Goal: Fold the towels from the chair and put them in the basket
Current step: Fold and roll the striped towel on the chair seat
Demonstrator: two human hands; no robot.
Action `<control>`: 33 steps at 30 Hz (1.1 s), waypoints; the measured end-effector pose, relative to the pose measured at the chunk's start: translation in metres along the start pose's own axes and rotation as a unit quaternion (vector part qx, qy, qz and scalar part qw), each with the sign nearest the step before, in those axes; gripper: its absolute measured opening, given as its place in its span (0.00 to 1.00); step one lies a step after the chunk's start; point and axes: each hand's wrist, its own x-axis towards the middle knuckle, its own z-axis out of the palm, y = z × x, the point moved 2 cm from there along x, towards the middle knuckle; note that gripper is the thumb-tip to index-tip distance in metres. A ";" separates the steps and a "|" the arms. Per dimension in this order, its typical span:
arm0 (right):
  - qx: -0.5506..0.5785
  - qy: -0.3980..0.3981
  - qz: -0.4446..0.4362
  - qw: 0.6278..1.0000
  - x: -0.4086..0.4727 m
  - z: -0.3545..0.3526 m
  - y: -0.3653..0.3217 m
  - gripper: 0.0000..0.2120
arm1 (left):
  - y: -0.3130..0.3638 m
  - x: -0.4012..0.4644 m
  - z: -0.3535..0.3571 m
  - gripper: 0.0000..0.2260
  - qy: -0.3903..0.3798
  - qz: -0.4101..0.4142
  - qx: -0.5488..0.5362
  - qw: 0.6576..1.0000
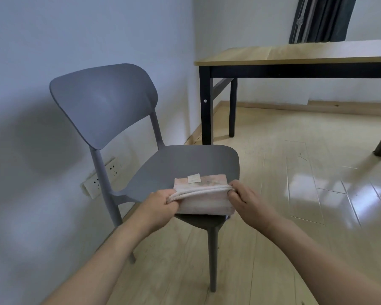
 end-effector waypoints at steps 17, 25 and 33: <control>-0.134 0.047 0.299 0.944 0.085 0.024 0.025 0.13 | -0.007 0.103 0.040 0.21 0.084 -0.100 0.149 0.980; -0.328 0.057 0.155 0.930 0.093 0.024 0.019 0.07 | -0.005 0.107 0.038 0.17 0.122 -0.119 0.181 0.969; -0.279 0.026 0.217 0.935 0.095 0.028 0.025 0.11 | 0.000 0.111 0.037 0.07 0.044 -0.144 0.165 0.975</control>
